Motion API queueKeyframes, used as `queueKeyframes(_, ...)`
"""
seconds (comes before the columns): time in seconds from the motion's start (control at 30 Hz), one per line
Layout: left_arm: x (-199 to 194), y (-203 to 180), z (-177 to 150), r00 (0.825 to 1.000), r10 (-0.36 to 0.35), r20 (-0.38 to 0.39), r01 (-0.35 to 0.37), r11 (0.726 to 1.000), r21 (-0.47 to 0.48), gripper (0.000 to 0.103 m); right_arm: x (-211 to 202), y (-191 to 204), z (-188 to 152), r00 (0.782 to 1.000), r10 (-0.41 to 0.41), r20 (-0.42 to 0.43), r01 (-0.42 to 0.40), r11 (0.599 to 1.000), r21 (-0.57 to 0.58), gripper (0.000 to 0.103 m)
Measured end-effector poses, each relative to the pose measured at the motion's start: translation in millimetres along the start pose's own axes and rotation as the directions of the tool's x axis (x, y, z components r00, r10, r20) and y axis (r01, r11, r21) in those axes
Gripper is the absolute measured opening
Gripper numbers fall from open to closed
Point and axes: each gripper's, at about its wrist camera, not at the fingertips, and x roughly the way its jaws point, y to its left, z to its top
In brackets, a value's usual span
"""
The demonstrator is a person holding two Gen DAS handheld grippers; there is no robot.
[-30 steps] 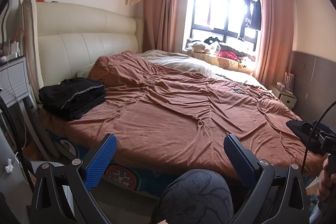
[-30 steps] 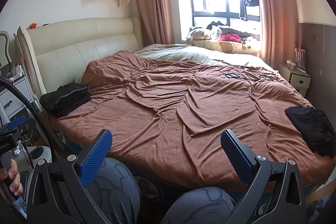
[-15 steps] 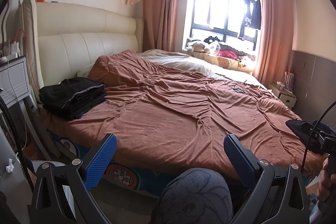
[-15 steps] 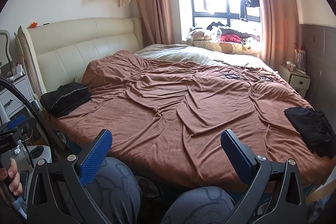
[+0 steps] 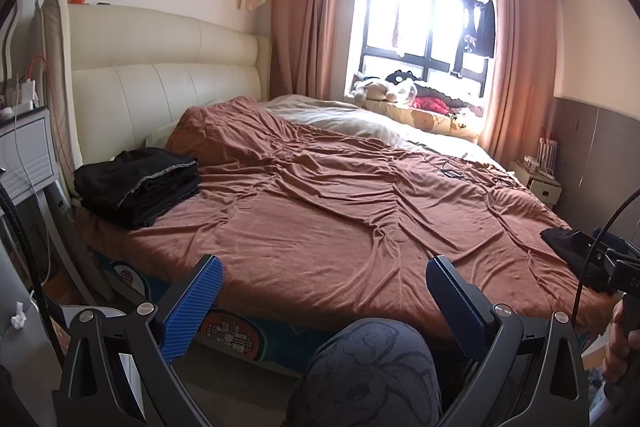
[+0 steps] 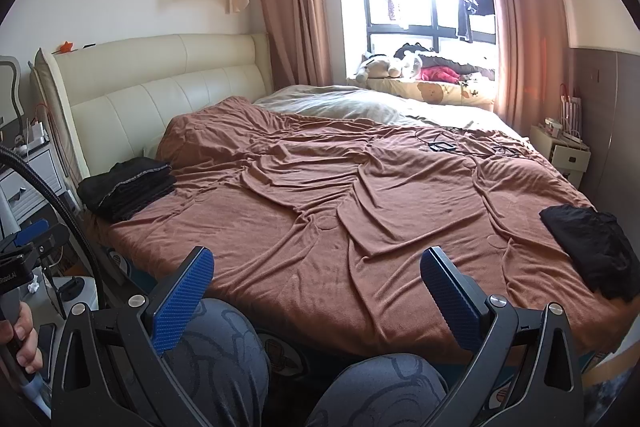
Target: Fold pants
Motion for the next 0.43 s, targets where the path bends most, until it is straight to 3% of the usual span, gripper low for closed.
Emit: queueKeyframes(0.43, -7.6, 0.6, -0.4, 1.000, 0.003, 0.012, -0.003, 1.000, -0.003, 0.103, -3.1, -0.2, 0.3, 1.000, -0.005, -0.017, 0.005, 1.000, 0.008, 0.103)
